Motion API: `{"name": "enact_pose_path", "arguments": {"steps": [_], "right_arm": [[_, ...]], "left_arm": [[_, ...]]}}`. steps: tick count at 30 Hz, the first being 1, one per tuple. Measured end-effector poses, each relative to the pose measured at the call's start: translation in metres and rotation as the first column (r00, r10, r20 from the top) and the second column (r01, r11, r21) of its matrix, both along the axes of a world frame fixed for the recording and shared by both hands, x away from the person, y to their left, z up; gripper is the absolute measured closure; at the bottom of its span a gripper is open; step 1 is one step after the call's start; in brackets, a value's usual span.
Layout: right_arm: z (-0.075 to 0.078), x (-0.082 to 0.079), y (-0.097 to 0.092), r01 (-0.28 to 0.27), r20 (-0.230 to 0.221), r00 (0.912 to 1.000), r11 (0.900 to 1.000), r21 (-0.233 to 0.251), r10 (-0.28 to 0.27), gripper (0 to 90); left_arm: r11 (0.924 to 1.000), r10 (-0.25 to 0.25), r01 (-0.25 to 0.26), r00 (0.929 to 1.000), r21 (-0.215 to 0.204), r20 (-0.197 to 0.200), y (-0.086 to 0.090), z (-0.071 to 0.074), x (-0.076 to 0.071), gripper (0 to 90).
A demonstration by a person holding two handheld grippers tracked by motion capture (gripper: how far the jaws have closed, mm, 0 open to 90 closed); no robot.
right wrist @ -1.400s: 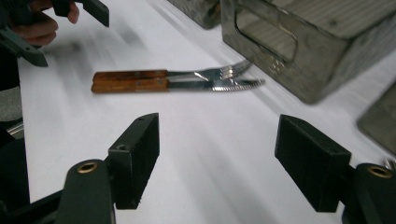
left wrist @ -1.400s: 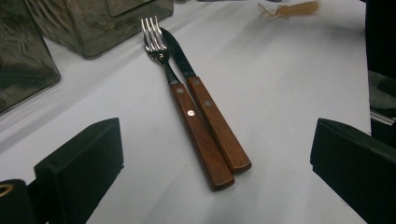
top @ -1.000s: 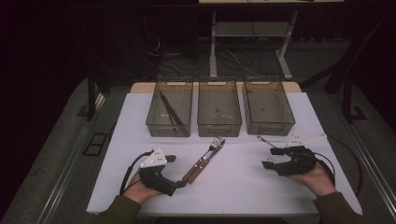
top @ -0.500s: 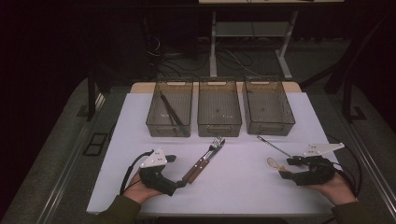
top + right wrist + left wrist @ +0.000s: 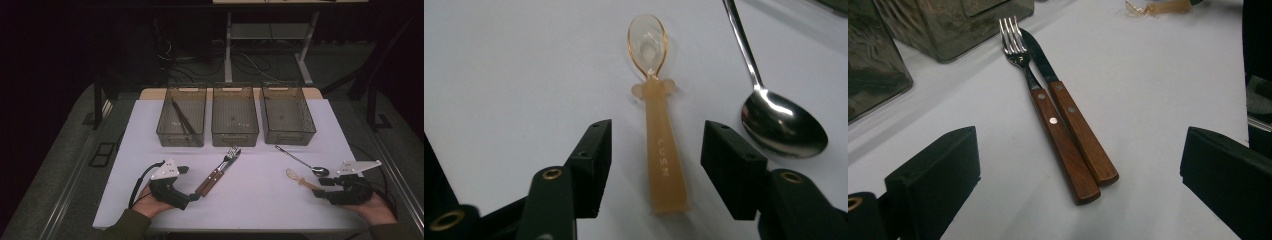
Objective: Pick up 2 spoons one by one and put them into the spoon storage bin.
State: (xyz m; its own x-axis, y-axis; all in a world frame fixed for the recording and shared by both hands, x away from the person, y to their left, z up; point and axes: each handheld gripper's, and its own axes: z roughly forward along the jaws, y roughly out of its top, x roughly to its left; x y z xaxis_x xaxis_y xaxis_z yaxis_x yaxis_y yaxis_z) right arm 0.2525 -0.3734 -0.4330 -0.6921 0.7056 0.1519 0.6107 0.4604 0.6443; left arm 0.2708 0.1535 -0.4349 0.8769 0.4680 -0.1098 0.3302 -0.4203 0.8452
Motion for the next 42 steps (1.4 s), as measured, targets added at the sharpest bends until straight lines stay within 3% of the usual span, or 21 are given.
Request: {"name": "enact_pose_path", "arguments": {"steps": [5, 10, 12, 20, 31, 42], "right_arm": [[-0.0034, -0.0006, -0.0018, -0.017, -0.004, 0.9999, 0.9996, -0.021, 0.017, 53.7], [-0.0072, 0.0011, -0.001, -0.035, -0.012, 0.9993, 0.9984, -0.045, 0.035, 59.5], [-0.0079, 0.0007, -0.0005, -0.044, -0.017, 0.9989, 0.9976, -0.054, 0.043, 62.1], [-0.0091, -0.001, 0.0022, -0.052, 0.027, 0.9981, 0.992, -0.115, 0.056, 71.4], [-0.0102, -0.001, 0.0003, -0.059, 0.037, 0.9973, 0.9928, -0.104, 0.063, 73.4], [-0.0074, 0.0019, 0.0008, -0.065, 0.048, 0.9964, 0.9928, -0.1, 0.07, 73.6]], "left_arm": [[1.0, 0.004, -0.004, 1.0, 0.003, 0.009, 0.0019, 0.0002, 0.0021, 1.4], [0.9992, -0.017, 0.017, 0.9997, 0.036, 0.015, 0.0024, -0.0019, 0.006, 1.4], [0.9997, -0.007, 0.007, 0.9999, 0.022, 0.008, 0.0033, -0.0032, 0.0068, 1.3], [0.9999, 0.006, -0.006, 1.0, 0.011, 0.0, 0.0032, -0.0036, 0.0069, 1.2], [0.9994, 0.033, -0.033, 0.9993, -0.012, -0.015, 0.0048, -0.0048, 0.0044, 0.3], [0.9987, 0.049, -0.049, 0.9988, -0.009, 0.0, 0.0095, -0.0027, -0.0008, 0.0]]}}
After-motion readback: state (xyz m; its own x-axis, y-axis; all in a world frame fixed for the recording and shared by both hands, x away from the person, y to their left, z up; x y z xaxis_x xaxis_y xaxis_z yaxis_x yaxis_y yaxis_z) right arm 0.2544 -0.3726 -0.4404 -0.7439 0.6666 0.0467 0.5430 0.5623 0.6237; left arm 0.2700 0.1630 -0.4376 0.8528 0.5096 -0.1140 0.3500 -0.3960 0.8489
